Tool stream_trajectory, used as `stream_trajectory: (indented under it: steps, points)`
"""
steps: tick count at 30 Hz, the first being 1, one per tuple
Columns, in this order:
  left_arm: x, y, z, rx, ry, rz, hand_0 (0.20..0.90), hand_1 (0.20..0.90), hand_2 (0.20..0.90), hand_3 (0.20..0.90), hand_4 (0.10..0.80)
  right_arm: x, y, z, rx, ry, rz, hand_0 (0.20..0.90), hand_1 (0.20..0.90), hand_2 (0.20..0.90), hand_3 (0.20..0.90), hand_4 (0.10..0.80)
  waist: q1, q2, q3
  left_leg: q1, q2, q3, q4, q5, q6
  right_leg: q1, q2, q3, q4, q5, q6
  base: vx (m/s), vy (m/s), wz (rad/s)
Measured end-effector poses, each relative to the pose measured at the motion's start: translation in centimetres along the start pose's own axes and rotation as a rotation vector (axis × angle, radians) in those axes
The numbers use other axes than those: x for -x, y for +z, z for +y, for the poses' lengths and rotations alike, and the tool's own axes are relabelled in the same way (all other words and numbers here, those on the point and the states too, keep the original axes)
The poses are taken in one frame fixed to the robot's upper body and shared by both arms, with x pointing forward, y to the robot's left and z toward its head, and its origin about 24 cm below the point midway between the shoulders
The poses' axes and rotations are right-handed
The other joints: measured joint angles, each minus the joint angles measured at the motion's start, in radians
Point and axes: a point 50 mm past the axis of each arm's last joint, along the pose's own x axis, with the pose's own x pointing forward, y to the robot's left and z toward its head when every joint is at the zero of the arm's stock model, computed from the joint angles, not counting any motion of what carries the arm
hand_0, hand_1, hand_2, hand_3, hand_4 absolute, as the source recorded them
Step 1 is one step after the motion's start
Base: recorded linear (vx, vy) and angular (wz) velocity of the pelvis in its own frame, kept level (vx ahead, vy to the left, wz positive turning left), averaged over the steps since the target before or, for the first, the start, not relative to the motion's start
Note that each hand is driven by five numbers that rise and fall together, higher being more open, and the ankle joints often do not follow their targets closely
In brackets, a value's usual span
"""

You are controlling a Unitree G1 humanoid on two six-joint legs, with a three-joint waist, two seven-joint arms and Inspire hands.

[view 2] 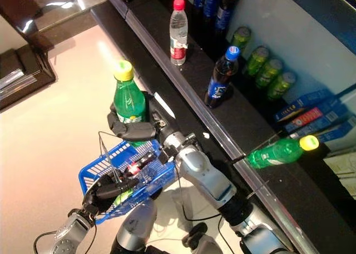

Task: Pick up the drink and place into the basket.

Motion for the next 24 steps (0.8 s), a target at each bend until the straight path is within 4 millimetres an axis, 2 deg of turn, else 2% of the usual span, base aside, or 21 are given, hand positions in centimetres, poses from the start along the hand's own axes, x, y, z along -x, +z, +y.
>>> stream_trajectory:
  steps: [5, 7, 16, 20, 24]
  points:
    - [0.1, 0.3, 0.2, 0.08, -0.018, 0.001, 0.3, 0.3, 0.3, 0.2, 0.1, 0.1, -0.3, -0.1, 0.006, -0.021, 0.012, 0.3, 0.3, 0.3, 0.2, 0.1, 0.011, 0.0, 0.0, -0.001, 0.0, -0.012, 0.001, 0.0, 0.0, 0.013, 0.003, -0.02, -0.006, 0.0, 0.001, 0.0, -0.049, 0.1]
    - [0.2, 0.6, 0.1, 0.098, -0.055, -0.002, 0.3, 0.3, 0.3, 0.2, 0.1, 0.0, -1.1, -0.3, 0.0, -0.036, 0.04, 0.3, 0.3, 0.3, 0.2, 0.1, 0.021, 0.0, 0.0, -0.001, 0.0, -0.014, 0.001, 0.0, 0.0, 0.016, 0.001, -0.022, -0.009, -0.001, 0.0, 0.015, -0.03, 0.04]
    - [0.2, 2.3, -2.4, 0.075, -0.272, -0.04, 0.3, 0.3, 0.3, 0.2, 0.1, 0.5, -6.8, -2.0, -0.034, -0.174, 0.266, 0.3, 0.3, 0.3, 0.2, 0.1, 0.056, -0.001, 0.0, -0.028, -0.008, -0.038, 0.005, 0.001, 0.001, 0.023, 0.006, -0.048, -0.034, -0.002, 0.001, 0.014, -0.021, 0.11]
    - [0.1, 2.9, -2.3, 0.087, -0.298, -0.029, 0.3, 0.3, 0.3, 0.2, 0.1, 1.6, -10.0, -3.0, -0.033, -0.237, 0.399, 0.3, 0.3, 0.3, 0.2, 0.1, 0.065, -0.002, 0.0, -0.041, -0.011, -0.04, 0.006, 0.002, 0.002, 0.027, 0.006, -0.073, -0.038, -0.001, 0.009, -0.004, -0.02, 0.14]
    - [0.1, 2.9, -2.3, 0.066, -0.312, 0.013, 0.3, 0.3, 0.3, 0.2, 0.1, 1.9, -11.3, -2.8, -0.046, -0.252, 0.449, 0.3, 0.3, 0.3, 0.2, 0.1, 0.062, -0.002, 0.001, -0.054, -0.011, -0.044, 0.006, 0.002, 0.002, 0.023, 0.006, -0.083, -0.039, -0.003, 0.011, -0.017, -0.008, 0.07]
